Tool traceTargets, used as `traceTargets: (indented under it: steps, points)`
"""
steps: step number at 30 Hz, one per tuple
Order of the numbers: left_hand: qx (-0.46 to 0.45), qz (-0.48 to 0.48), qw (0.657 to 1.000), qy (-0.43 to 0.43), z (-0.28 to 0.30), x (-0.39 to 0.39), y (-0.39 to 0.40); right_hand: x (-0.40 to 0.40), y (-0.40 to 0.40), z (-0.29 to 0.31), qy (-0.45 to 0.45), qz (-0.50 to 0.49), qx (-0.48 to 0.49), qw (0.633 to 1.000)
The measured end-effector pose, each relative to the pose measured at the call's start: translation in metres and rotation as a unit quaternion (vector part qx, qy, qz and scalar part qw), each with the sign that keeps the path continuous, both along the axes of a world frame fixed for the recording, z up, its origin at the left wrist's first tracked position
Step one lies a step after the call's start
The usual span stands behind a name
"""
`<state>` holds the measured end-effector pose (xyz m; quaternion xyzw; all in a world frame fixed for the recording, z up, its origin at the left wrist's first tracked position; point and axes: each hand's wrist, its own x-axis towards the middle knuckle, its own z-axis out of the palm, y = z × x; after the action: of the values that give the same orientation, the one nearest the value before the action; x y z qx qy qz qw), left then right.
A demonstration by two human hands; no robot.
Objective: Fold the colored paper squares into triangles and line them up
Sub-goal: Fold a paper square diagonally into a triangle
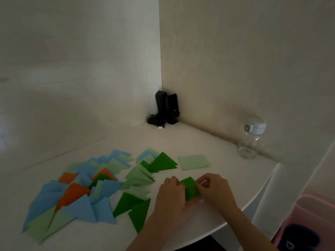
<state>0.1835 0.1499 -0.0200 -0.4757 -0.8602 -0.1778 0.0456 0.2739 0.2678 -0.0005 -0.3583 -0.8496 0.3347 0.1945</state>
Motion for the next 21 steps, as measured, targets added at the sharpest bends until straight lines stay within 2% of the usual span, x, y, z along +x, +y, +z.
traceTargets:
  steps: [4, 8, 12, 15, 21]
  points:
    - [0.065, -0.028, 0.996, 0.047, -0.009, 0.006, 0.003, 0.005, 0.000, -0.001, -0.004, 0.004, -0.010, 1.000]
    - [0.112, -0.071, 0.991, 0.026, -0.009, 0.000, -0.001, 0.009, 0.002, 0.004, -0.035, 0.103, -0.002, 0.994]
    - [0.120, -0.111, 0.986, -0.015, -0.003, -0.008, -0.008, 0.007, 0.005, 0.002, -0.121, 0.128, 0.075, 0.981]
    - [0.131, -0.073, 0.989, -0.016, -0.005, -0.015, -0.012, 0.007, 0.004, -0.005, -0.155, 0.144, 0.112, 0.971]
    - [0.169, 0.034, 0.985, -0.027, -0.015, -0.018, -0.013, 0.007, 0.005, -0.011, -0.102, 0.099, 0.115, 0.983]
